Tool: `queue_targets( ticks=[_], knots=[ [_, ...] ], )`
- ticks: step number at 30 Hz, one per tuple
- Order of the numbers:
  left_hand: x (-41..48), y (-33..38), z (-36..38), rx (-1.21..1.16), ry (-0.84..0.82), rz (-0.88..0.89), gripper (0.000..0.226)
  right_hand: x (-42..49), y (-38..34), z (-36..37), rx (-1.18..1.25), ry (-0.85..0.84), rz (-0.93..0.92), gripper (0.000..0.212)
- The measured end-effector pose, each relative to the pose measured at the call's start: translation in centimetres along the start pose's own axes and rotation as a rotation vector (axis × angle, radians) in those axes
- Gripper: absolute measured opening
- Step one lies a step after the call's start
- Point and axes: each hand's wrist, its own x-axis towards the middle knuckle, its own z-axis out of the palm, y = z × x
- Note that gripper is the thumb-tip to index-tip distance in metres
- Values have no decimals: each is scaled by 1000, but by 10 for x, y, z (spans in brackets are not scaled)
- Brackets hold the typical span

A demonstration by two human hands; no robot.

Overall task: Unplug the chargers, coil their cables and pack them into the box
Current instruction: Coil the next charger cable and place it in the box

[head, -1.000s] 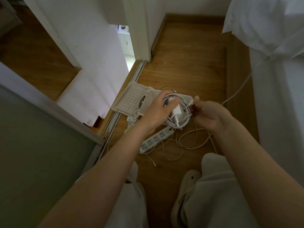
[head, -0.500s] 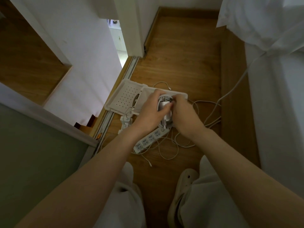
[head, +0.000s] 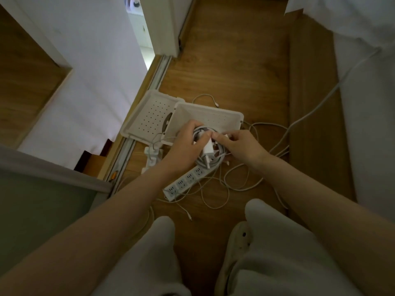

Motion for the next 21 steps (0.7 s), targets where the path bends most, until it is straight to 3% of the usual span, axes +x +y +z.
queue_targets(
  ticks=[5, 10, 16, 21],
  knots=[
    [18, -54, 24, 524, -152, 17, 23, 36, 51, -5, -466, -13, -42, 21],
    [38, -106, 27, 875, -139, 52, 31, 70, 80, -23, -453, 202, -30, 23],
    [69, -153, 19, 960, -103, 105, 47, 137, 91, -37, -492, 386, -117, 7],
    [85, -178, 22, 1049, -119, 153, 26, 194, 120, -25, -625, 393, -53, 23]
  ],
)
